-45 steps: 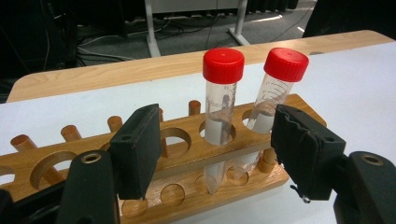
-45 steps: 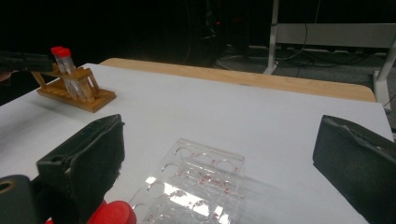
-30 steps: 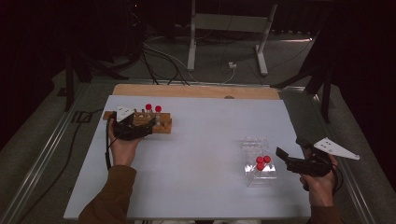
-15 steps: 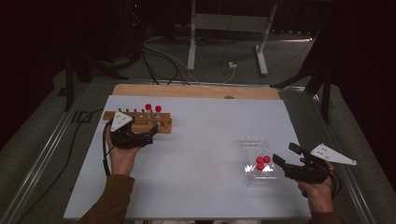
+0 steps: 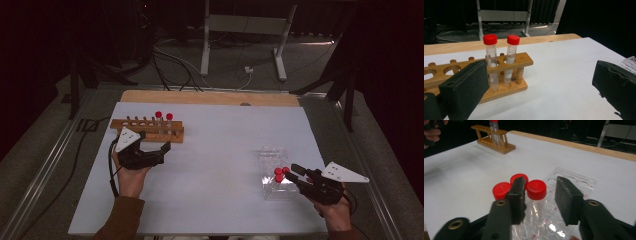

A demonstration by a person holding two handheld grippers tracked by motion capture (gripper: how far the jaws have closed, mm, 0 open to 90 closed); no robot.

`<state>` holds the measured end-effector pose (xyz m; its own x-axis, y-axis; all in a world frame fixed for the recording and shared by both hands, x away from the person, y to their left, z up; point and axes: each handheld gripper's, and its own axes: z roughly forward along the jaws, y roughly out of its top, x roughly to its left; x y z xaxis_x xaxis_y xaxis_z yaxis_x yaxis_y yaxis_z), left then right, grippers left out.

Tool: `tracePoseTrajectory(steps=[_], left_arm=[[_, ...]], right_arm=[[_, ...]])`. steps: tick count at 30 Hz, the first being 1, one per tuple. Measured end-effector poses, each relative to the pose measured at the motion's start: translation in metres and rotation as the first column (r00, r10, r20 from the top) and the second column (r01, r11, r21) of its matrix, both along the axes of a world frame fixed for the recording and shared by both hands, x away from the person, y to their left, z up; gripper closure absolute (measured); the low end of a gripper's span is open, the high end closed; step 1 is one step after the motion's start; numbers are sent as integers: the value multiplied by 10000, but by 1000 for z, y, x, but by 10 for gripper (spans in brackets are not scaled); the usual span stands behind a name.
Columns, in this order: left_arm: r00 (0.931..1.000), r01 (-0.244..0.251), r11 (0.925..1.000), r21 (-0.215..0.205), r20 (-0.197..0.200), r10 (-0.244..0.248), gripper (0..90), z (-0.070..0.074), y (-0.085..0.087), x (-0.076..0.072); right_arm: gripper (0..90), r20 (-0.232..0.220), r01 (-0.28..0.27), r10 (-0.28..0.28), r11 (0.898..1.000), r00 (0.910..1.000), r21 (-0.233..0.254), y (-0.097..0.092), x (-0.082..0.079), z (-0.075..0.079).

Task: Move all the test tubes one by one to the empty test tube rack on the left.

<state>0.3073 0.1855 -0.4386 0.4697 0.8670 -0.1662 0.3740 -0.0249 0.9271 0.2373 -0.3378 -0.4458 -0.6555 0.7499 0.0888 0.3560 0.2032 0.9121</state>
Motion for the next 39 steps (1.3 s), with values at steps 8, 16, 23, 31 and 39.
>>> tracePoseTrajectory(steps=[8,16,23,31,39], left_arm=[[9999,6,10000,-83,-107,-7,15,-5,0,-3],[9999,-10,9999,-122,-137,8,15,-7,1,-3],[9999,-48,9999,-155,-160,45,15,-8,3,-5],[9998,-155,9999,-43,-143,154,11,-11,8,-9],[9998,-153,9999,16,-157,153,11,-11,8,-10]], right_arm=[[669,-100,-285,282,9991,9996,-314,2,1,-9],[712,-273,-390,376,9977,9989,-553,5,6,-21],[740,-172,-321,310,9972,9994,-675,5,6,-22],[745,48,-203,206,9985,9998,-507,4,4,-16],[746,180,-114,122,9990,9998,-433,3,2,-6]])
